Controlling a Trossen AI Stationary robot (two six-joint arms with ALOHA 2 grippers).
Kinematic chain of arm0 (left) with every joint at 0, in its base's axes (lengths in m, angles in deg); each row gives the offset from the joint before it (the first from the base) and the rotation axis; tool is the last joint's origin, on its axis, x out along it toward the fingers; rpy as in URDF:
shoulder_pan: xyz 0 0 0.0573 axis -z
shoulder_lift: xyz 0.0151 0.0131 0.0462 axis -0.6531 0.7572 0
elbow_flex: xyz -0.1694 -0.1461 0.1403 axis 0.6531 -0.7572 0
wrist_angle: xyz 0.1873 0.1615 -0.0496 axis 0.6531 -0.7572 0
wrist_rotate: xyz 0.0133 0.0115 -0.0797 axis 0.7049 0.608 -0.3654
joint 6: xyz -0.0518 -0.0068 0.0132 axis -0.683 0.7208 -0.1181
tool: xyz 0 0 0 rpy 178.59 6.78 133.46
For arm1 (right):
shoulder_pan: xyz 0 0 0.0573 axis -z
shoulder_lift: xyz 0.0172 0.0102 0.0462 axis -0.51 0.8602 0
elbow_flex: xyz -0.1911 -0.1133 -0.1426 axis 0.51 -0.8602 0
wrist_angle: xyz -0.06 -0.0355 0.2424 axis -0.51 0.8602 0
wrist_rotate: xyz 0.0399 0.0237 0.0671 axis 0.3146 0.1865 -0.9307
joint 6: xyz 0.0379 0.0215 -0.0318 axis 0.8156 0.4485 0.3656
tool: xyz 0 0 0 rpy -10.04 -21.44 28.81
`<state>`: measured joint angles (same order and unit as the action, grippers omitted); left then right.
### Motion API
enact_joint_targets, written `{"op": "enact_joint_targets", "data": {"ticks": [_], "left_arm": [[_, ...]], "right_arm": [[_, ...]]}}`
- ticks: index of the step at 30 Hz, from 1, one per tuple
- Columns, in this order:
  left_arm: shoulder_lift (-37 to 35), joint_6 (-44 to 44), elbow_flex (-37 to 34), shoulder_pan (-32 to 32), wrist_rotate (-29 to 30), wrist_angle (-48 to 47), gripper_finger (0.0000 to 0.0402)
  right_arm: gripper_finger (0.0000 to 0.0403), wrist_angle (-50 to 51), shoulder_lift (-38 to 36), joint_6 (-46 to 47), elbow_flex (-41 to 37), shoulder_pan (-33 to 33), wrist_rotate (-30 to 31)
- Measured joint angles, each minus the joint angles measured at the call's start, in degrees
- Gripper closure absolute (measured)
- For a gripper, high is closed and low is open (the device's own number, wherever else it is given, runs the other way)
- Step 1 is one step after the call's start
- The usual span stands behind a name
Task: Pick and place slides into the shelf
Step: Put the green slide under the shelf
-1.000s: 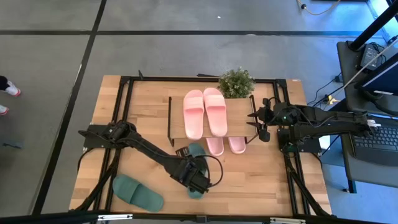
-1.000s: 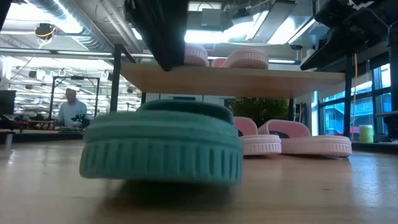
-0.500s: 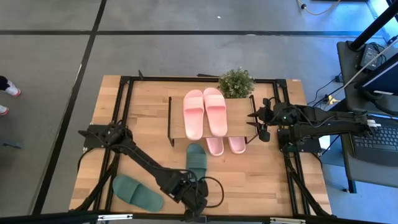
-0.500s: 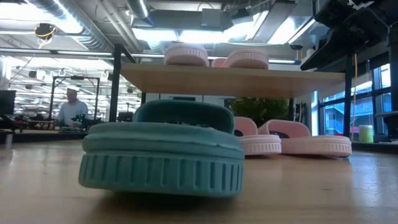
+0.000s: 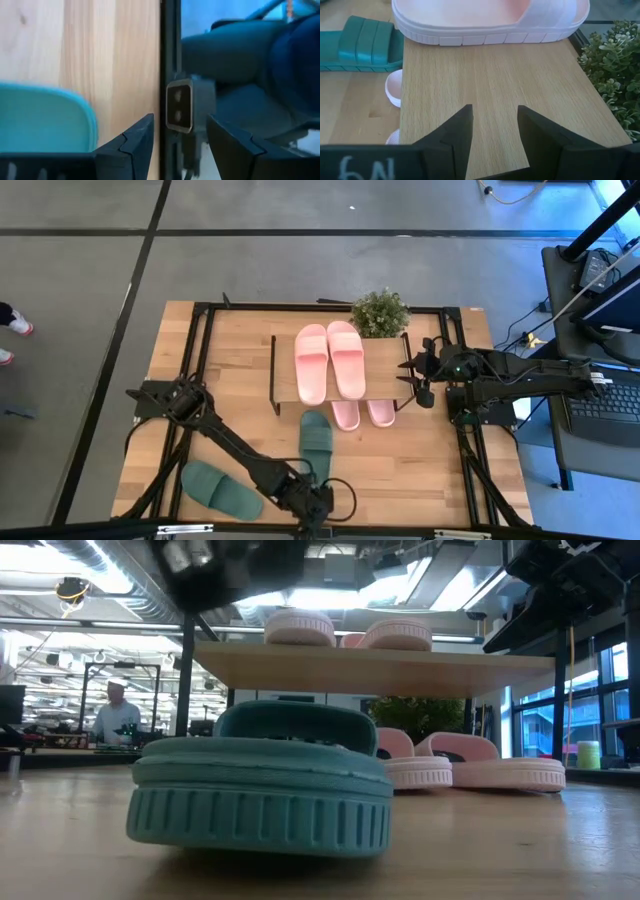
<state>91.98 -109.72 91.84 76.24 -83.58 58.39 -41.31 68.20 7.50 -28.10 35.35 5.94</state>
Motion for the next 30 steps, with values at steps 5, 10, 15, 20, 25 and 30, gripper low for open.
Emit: {"op": "enact_joint_targets", "data": {"ticks": [5,10,15,20,25,30], "left_arm": [[0.0,-2.77,-2.77,-0.05,0.11,0.29,0.023],[0.0,-3.69,-4.85,-0.48,0.12,0.29,0.023],[0.0,-4.65,-6.23,-1.18,-0.04,0.11,0.023],[0.0,-1.75,-6.92,-2.65,0.25,-0.59,0.023],[-0.03,0.63,-6.97,-4.95,1.82,-7.1,0.023],[-0.15,4.45,-6.92,-6.96,4.03,-11.85,0.023]], "right_arm": [[0.0246,0.02,0.0,0.8,-0.02,0.01,0.0],[0.0246,0.04,0.02,1.55,-0.04,0.01,-0.02],[0.0246,0.02,0.02,1.57,-0.04,0.02,0.0],[0.0246,0.02,0.02,1.53,-0.04,0.01,0.0],[0.0246,0.0,0.02,1.47,-0.04,0.01,-0.01],[0.0246,-0.01,0.02,1.29,-0.04,0.01,0.0]]}}
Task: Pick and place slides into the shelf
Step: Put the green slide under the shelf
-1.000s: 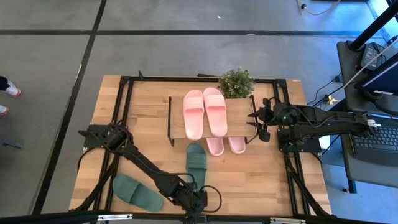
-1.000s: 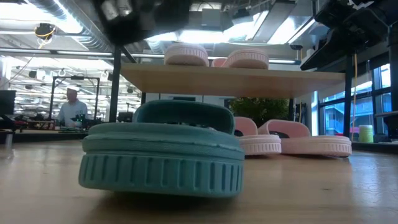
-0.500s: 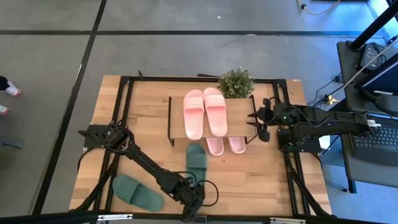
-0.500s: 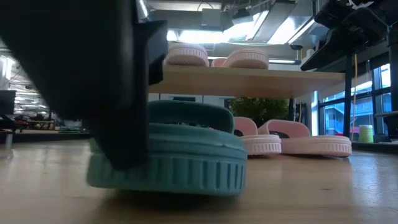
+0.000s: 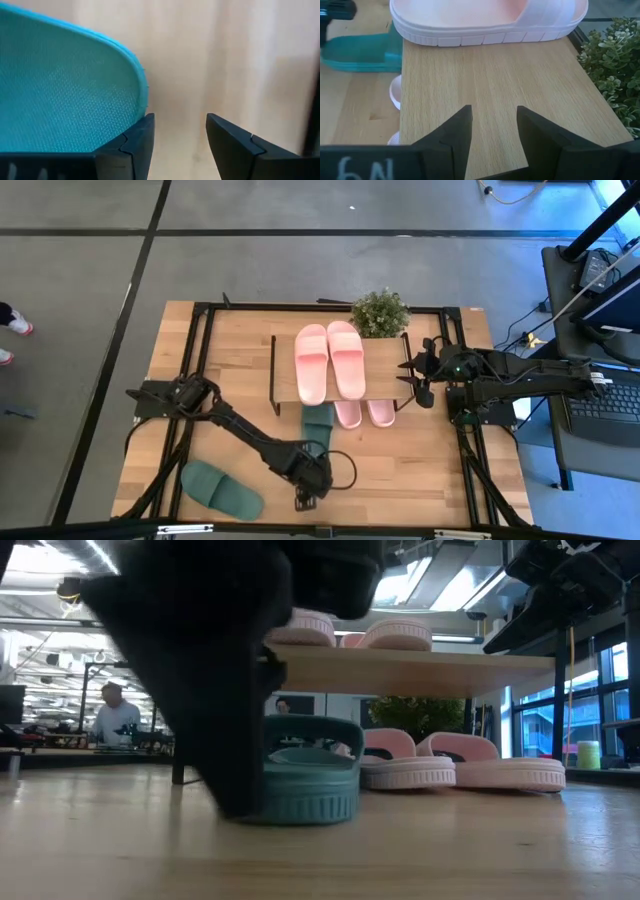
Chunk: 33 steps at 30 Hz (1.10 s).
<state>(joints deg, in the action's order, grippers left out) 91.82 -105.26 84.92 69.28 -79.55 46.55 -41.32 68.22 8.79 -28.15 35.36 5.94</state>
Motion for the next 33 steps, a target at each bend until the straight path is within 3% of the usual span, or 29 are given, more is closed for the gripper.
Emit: {"op": "enact_joint_targets", "data": {"ticks": [16,33], "left_arm": [[0.11,10.1,-0.11,-6.35,5.35,-0.79,0.023],[0.15,10.43,-0.11,-9.57,12.92,-6.83,0.023]], "right_arm": [[0.0246,-0.01,0.0,-0.26,0.0,0.0,0.0],[0.0246,-0.03,0.0,-0.28,0.0,-0.01,0.0]]}}
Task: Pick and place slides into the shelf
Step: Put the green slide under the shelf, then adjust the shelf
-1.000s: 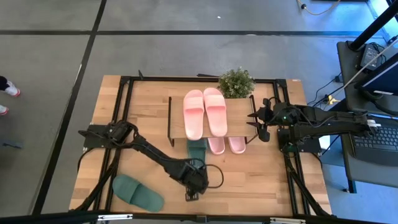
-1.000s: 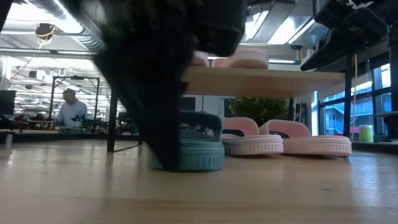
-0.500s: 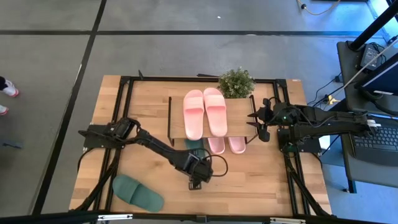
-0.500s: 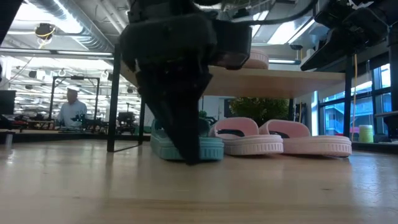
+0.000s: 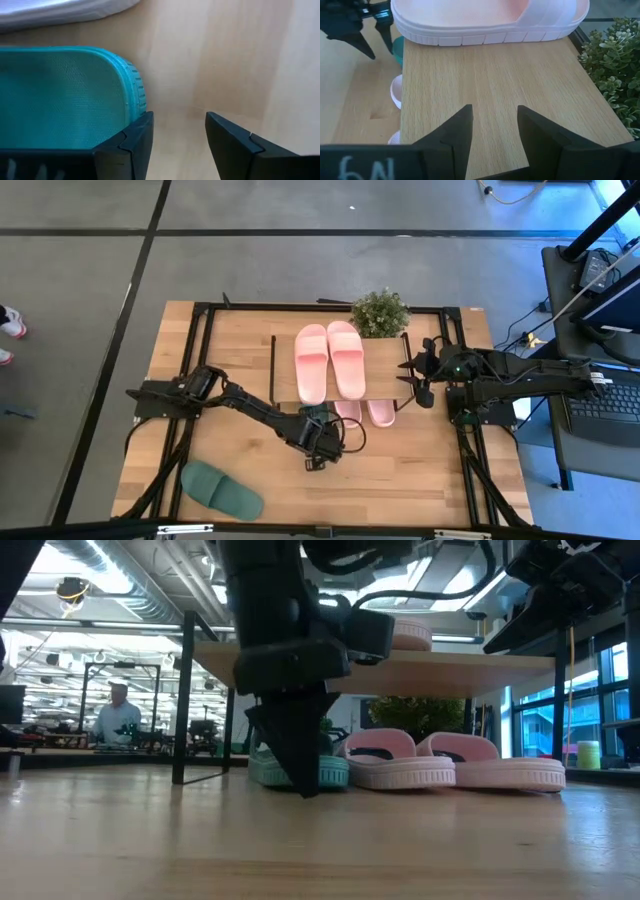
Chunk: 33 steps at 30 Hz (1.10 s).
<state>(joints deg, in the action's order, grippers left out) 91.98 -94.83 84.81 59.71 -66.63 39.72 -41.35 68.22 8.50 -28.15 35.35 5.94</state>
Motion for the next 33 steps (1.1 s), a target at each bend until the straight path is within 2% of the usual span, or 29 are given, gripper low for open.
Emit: {"op": "enact_joint_targets", "data": {"ticks": [8,11,14,19,23,28,31,33], "left_arm": [[0.0,-0.09,0.0,-1.02,1.04,-2.03,0.023],[0.0,-0.07,0.0,-0.59,1.04,-2.02,0.023],[-0.15,-0.07,0.0,0.44,1.11,-2.01,0.023],[-2.87,-0.08,-0.02,2.15,1.92,-0.87,0.023],[-7.09,3.3,0.02,2.78,2.79,0.62,0.023],[-14.71,8.74,-0.14,2.7,0.83,1.6,0.023],[-21.2,12.97,-3.99,2.48,-1.45,7.18,0.023],[-26.83,16.35,-9.55,2.44,-4.72,13.99,0.023]], "right_arm": [[0.0246,-0.28,-0.01,-0.05,0.0,0.0,0.0],[0.0246,-5.31,-0.64,-1.37,0.11,0.02,-1.45],[0.0246,-8.6,-1.58,-3.06,2.04,0.0,-3.62],[0.0246,-7.1,-2.47,-3.93,7.33,0.02,-3.72],[0.0246,-1.09,-2.19,-4.04,11.84,0.02,-3.69],[0.0246,6.31,-1.92,-3.96,15.04,0.02,-3.67],[0.0246,11.29,-1.77,-3.48,16.08,0.02,-1.75],[0.0246,14.65,-1.77,-1.84,16.46,0.0,0.2]]}}
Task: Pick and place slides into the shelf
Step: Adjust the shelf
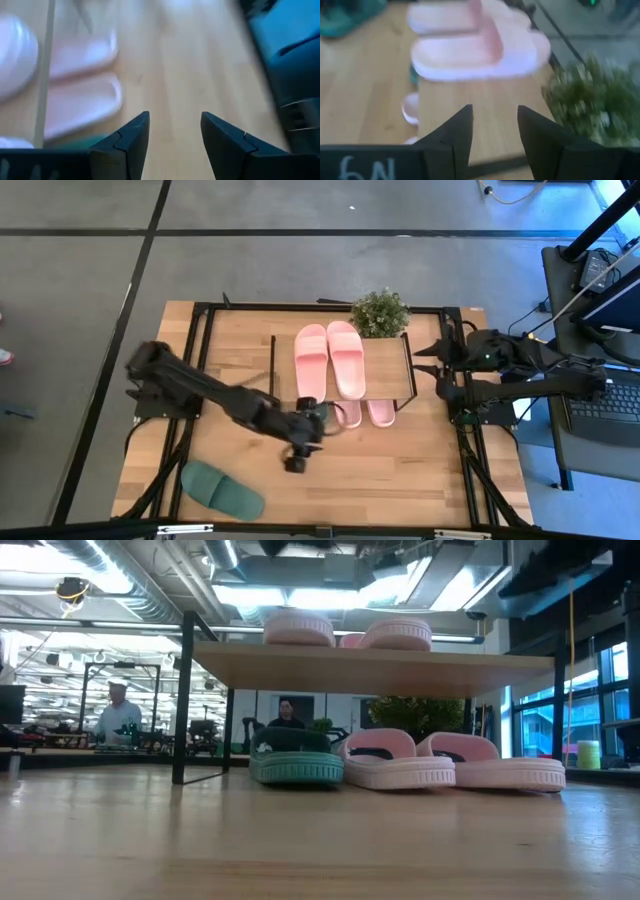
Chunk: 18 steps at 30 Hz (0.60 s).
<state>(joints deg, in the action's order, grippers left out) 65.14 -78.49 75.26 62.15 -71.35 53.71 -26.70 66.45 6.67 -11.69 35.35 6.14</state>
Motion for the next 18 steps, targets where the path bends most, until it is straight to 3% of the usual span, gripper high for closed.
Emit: {"op": "enact_joint_targets", "data": {"ticks": [3,7,10,13,18], "left_arm": [[-10.35,2.95,-11.63,-0.87,-2.56,12.29,0.023],[-25.22,3.06,-28.59,-2.67,-1.5,30.36,0.023],[-34.74,3.11,-39.19,-2.94,-1.62,40.48,0.023],[-43.18,3.13,-46.49,-2.68,-1.44,46.73,0.023],[-52.58,3.15,-52.53,-2.44,-1.43,48.38,0.023]], "right_arm": [[0.0246,3.76,0.0,1.77,0.36,0.02,1.81],[0.0246,6.38,0.0,3.92,0.79,0.02,3.15],[0.0246,9.7,0.66,4.04,0.81,0.02,8.01],[0.0246,13.88,2.04,6.0,0.79,0.02,15.61],[0.0246,15.69,5.9,10.94,0.64,-0.01,16.52]]}}
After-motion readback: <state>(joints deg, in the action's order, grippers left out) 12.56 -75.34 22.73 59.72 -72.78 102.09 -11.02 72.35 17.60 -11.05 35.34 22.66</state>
